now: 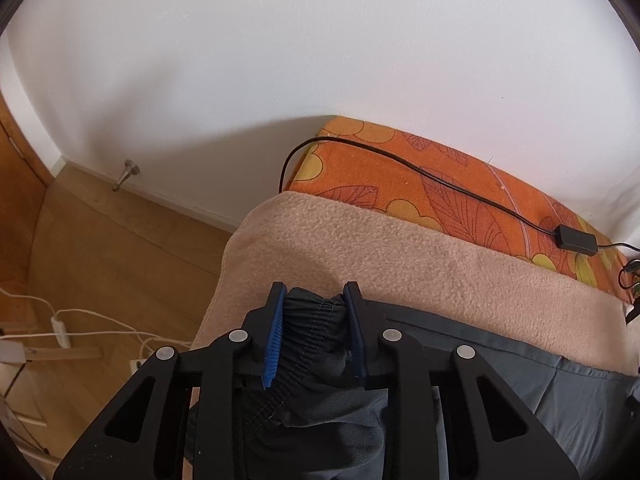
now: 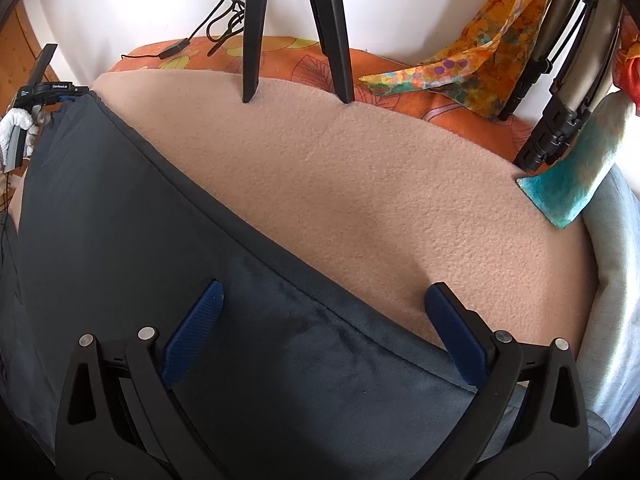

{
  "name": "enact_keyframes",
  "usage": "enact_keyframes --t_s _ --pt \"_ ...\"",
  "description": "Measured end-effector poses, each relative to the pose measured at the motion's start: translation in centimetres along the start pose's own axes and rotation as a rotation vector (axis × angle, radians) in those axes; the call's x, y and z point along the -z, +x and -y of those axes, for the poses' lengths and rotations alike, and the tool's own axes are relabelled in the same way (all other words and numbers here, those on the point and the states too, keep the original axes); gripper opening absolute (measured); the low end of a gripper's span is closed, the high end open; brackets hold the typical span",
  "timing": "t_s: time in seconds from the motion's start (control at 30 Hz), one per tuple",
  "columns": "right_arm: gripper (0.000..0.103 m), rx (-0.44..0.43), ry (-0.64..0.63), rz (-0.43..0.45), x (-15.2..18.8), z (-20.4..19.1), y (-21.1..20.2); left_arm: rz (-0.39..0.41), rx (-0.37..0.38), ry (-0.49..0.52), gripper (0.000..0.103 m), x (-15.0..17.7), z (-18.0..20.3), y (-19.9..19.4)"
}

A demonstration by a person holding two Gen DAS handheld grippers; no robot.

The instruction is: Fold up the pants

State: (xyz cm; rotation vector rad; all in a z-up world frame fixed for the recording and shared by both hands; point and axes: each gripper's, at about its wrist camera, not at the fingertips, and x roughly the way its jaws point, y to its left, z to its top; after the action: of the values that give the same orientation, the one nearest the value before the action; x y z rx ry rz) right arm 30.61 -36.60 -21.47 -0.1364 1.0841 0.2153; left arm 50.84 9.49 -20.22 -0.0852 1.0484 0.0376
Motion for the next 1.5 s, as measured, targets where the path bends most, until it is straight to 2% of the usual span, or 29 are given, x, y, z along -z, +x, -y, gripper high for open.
enact_keyframes --t_s 0.1,0.2,0.27,0.3,0.33,0.4,0.57,0.8,0.93,1.23,1.5 --pt "0.091 -0.001 -0.016 0.010 0.3 -0.5 -0.4 0.014 0.005 0.004 0.025 0.0 0.3 -0.3" --pt "0.067 -0.007 -0.029 0.017 0.4 -1.0 -1.0 0.041 0.035 -0.023 0.024 0.0 -0.3 -0.8" --pt "0.032 0.001 -0.026 0.021 0.3 -1.0 -1.3 0.064 0.049 -0.033 0.024 0.1 -0.6 -1.4" --pt "0.023 0.020 -0.020 0.019 0.3 -0.9 -1.4 0.075 0.055 -0.034 0.024 0.1 -0.7 -1.8" --pt "0.008 0.020 -0.012 0.017 0.3 -0.7 -1.5 0.083 0.059 -0.035 0.024 0.1 -0.8 -2.1" --pt "0.007 0.003 0.004 0.011 0.4 -0.5 -1.7 0.098 0.065 -0.034 0.023 0.2 -1.1 -2.9" --pt "0.004 0.053 -0.038 0.052 1.2 -2.2 -3.8 0.143 0.086 -0.042 0.022 0.6 -1.6 -6.0" --pt "0.004 0.057 -0.027 0.172 2.6 -4.0 -11.2 0.224 0.125 -0.054 0.021 2.0 -2.8 -12.2" --pt "0.004 0.062 -0.032 0.239 4.5 -5.5 -16.0 0.258 0.151 -0.059 0.021 3.6 -3.9 -15.5" --pt "0.004 0.071 -0.080 0.298 10.5 -9.7 -22.9 0.299 0.177 -0.055 0.021 10.9 -7.0 -21.1" --pt "0.004 0.038 -0.073 0.298 17.8 -13.1 -26.5 0.313 0.204 -0.019 0.021 19.9 -10.4 -23.3"
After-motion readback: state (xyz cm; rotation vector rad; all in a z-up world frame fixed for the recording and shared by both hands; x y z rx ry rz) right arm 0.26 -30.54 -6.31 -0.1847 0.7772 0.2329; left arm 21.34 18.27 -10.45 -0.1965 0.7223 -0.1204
